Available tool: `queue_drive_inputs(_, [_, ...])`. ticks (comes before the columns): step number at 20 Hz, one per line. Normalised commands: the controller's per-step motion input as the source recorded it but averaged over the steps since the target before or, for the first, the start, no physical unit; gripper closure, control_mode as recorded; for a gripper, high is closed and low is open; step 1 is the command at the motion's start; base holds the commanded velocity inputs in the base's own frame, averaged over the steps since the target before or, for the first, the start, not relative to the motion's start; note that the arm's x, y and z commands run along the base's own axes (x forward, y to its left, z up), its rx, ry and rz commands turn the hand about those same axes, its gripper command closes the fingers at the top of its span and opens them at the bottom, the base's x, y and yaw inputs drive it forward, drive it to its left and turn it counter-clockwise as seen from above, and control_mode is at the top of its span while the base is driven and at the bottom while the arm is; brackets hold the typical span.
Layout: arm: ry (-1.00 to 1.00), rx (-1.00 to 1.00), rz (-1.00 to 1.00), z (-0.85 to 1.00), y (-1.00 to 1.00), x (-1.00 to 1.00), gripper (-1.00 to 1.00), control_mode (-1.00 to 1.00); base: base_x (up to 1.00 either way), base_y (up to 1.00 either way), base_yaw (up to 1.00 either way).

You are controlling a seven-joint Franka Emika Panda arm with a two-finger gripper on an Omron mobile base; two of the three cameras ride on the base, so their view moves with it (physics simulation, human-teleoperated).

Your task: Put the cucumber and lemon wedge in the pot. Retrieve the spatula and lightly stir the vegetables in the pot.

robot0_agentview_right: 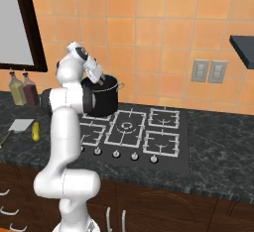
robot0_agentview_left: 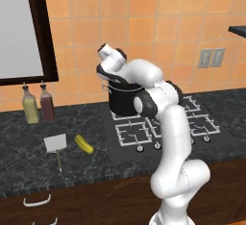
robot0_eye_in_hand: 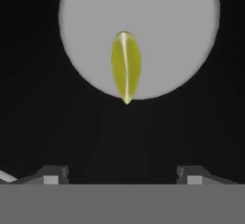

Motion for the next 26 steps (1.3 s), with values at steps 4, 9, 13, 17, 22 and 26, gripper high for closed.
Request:
queue_drive_inputs(4, [-0.11, 0.0, 0.0, 0.99, 0.16, -0.3, -1.0, -1.0, 0.0, 0.0, 0.0])
queue_drive_inputs(9, [-0.11, 0.07, 0.04, 0.58, 0.49, -0.84, -1.0, -1.0, 0.0, 0.0, 0.0])
queue_drive_inputs(13, [-0.15, 0.15, 0.11, 0.18, 0.66, -1.0, -1.0, -1.0, 0.0, 0.0, 0.0])
queue_drive_inputs(17, [-0.18, 0.18, 0.13, 0.05, 0.55, -1.0, -1.0, -1.0, 0.0, 0.0, 0.0])
queue_drive_inputs(22, [-0.12, 0.25, 0.17, 0.0, 0.43, -1.0, -1.0, -1.0, 0.0, 0.0, 0.0])
queue_drive_inputs(26, [0.07, 0.38, 0.29, -0.3, 0.38, -0.96, -1.0, -1.0, 0.0, 0.0, 0.0])
